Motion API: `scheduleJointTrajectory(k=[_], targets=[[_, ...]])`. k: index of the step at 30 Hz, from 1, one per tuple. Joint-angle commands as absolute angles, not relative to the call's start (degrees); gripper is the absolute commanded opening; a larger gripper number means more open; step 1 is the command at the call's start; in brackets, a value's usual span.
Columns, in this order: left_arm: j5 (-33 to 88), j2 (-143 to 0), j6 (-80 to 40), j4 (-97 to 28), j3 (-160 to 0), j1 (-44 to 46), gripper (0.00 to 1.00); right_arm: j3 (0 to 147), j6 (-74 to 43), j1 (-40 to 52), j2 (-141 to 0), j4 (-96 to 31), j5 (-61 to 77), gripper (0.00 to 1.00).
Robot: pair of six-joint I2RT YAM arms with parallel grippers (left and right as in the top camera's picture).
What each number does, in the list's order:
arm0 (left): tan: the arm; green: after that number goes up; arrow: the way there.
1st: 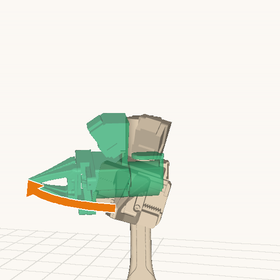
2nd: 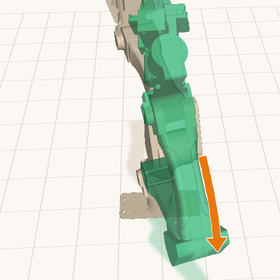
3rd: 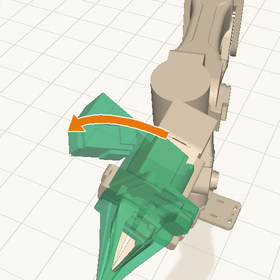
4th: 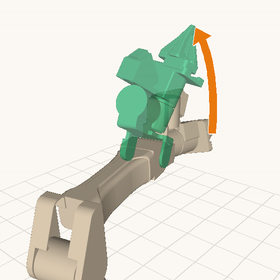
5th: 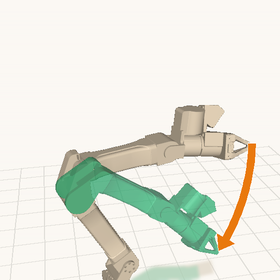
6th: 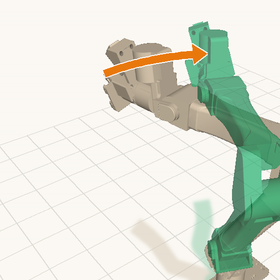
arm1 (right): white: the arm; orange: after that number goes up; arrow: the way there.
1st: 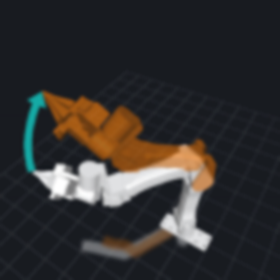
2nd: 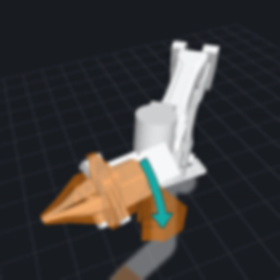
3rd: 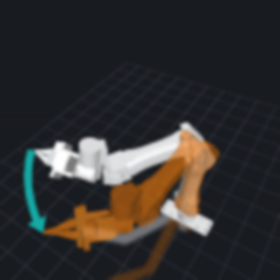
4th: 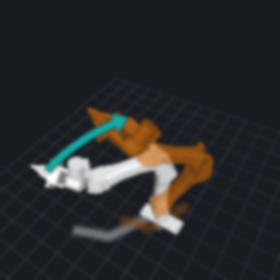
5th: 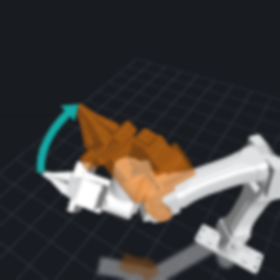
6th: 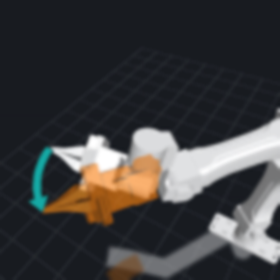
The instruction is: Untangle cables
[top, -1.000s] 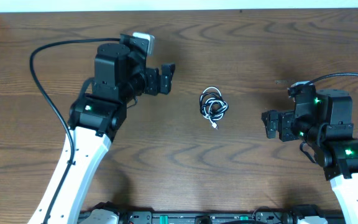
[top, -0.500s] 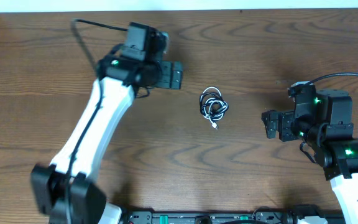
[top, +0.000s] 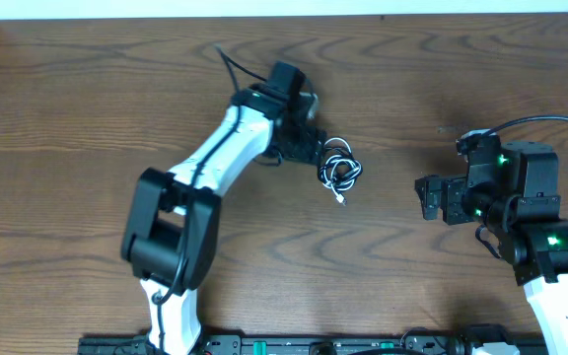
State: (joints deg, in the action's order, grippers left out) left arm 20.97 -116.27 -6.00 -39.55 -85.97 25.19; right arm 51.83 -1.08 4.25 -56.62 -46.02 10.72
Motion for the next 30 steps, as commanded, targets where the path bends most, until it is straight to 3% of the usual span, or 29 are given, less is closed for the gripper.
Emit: scheduleJointTrajectory(k=[1,6,11,14,15,25,30], targets=[[21.7,-119.6,-5.9,-39.3,-86.5,27.0,0.75,53.2,-1.9,3.9,-56.6,-46.1,11.1,0.99],[21.6,-122.2,-5.9,-38.9,-86.5,29.4,0.7,53.2,-1.9,4.0,-56.6,-46.1,11.1,0.99],[21.2,-124.1,-5.9,-38.7,-86.5,31.6,0.52,53.2,-1.9,4.0,-56.6,-46.3,11.1,0.99],[21.2,-124.2,-5.9,-38.9,-86.5,32.6,0.25,53.2,-1.9,3.9,-56.6,-46.3,11.1,0.99],[21.2,-124.2,-5.9,-38.9,-86.5,32.9,0.09,53.2,-1.9,4.0,-56.6,-46.3,11.1,0.99],[22.5,-117.5,-7.1,-43.6,-86.5,32.8,0.08,53.1,-1.9,4.0,-59.7,-46.5,11.1,0.99],[29.5,-113.7,1.7,-48.4,-86.5,32.8,0.07,53.1,-1.9,4.0,-64.8,-46.5,12.2,0.99]])
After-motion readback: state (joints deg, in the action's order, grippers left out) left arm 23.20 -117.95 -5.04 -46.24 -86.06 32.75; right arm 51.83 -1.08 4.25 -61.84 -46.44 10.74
